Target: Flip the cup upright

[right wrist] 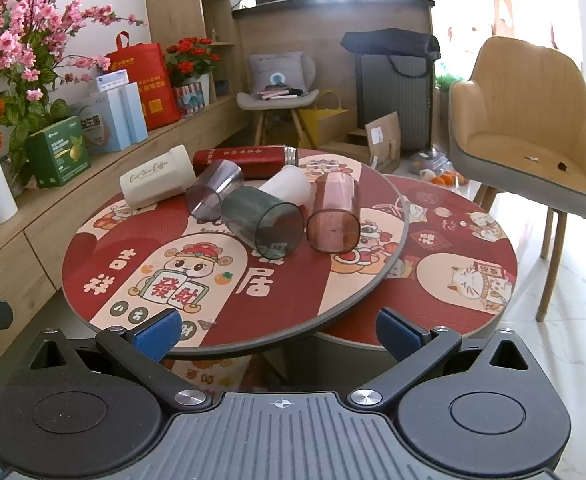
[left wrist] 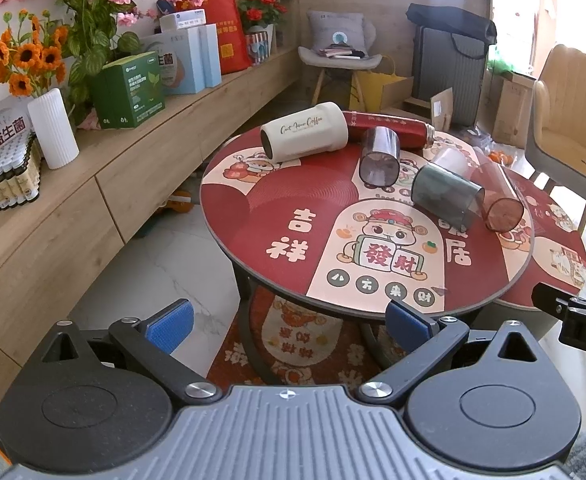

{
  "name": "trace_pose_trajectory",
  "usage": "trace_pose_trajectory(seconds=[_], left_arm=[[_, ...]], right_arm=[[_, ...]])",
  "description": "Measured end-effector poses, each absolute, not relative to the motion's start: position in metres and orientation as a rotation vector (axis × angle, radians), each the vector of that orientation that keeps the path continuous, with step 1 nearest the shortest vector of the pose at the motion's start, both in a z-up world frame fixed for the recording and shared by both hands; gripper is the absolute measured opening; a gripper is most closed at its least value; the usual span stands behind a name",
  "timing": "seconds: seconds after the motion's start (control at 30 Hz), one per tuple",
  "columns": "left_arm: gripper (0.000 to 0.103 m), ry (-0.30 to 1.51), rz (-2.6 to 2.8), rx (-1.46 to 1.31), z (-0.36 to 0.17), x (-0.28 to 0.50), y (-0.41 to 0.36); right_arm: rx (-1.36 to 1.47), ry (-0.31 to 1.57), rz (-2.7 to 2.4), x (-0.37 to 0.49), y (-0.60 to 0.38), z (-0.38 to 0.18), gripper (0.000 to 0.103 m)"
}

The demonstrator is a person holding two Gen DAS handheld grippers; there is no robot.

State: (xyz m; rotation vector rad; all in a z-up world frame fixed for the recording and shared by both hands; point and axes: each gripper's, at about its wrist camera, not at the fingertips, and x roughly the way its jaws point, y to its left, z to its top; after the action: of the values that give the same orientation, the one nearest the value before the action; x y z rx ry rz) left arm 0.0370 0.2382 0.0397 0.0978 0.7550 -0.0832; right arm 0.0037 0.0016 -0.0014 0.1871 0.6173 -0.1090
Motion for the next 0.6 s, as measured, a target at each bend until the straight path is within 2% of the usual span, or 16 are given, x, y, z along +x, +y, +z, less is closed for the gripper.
trace_pose_trajectory(seconds=[0.6], left_arm=[[0.103, 0.767, -0.087, 0.093, 0.0387, 0.0384, 0.2389]], right_arm=[[0.191, 0.619, -0.110, 0.0011, -0.0015, -0.0074, 0.103]])
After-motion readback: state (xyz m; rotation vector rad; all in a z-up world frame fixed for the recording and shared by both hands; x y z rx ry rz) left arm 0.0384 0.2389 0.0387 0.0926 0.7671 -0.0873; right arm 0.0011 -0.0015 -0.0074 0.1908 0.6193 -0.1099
